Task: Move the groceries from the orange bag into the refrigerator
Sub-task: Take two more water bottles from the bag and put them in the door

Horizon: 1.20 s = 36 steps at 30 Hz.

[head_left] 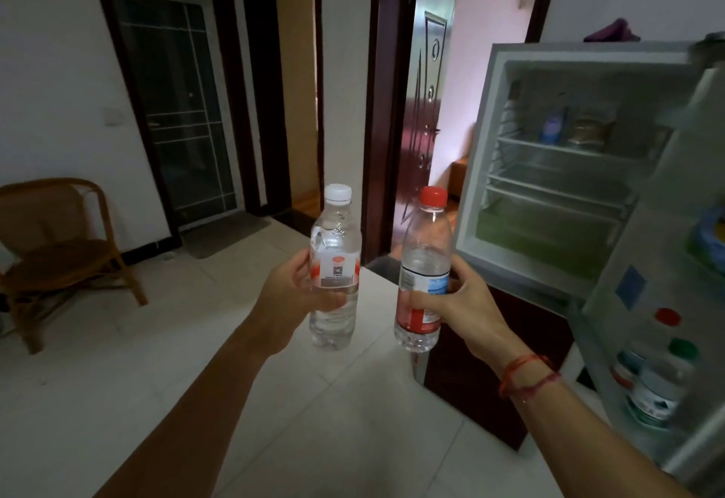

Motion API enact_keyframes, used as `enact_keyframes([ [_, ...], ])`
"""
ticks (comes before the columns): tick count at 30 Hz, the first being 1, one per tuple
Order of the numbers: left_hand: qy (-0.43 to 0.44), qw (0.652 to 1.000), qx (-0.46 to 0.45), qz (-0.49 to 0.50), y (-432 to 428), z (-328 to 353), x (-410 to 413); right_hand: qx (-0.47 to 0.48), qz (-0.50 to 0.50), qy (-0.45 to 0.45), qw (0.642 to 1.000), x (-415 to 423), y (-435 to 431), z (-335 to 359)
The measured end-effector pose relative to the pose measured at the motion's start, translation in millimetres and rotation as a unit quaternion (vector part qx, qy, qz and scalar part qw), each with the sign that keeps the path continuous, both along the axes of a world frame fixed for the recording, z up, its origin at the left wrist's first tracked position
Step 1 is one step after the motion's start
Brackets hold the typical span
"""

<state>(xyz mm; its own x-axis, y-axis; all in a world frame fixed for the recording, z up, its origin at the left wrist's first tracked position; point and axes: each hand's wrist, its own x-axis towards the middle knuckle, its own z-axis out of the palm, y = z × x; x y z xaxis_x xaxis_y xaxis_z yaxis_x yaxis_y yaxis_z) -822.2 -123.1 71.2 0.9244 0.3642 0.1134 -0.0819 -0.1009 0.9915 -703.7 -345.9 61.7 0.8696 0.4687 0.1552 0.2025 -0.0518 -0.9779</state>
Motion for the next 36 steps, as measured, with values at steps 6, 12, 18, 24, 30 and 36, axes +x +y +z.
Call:
enact_keyframes([
  [6,0.005,0.998,0.059,-0.029,44,-5,104,0.004,-0.043,0.006,0.999,82,32,-2],
  [12,-0.011,0.997,0.066,-0.044,65,-18,219,0.012,-0.079,0.006,0.997,179,48,-11],
  [18,-0.013,0.991,0.093,-0.091,86,-19,350,0.017,-0.111,0.007,0.994,293,63,-12],
  [24,-0.022,0.982,0.109,-0.15,88,-6,481,0.009,-0.151,0.01,0.988,397,62,-7],
  [30,-0.023,0.968,0.04,-0.247,64,-13,578,-0.009,-0.222,0.013,0.975,463,37,-10],
  [36,-0.015,0.939,0.001,-0.345,27,-27,675,-0.017,-0.315,0.01,0.949,503,6,-16],
])
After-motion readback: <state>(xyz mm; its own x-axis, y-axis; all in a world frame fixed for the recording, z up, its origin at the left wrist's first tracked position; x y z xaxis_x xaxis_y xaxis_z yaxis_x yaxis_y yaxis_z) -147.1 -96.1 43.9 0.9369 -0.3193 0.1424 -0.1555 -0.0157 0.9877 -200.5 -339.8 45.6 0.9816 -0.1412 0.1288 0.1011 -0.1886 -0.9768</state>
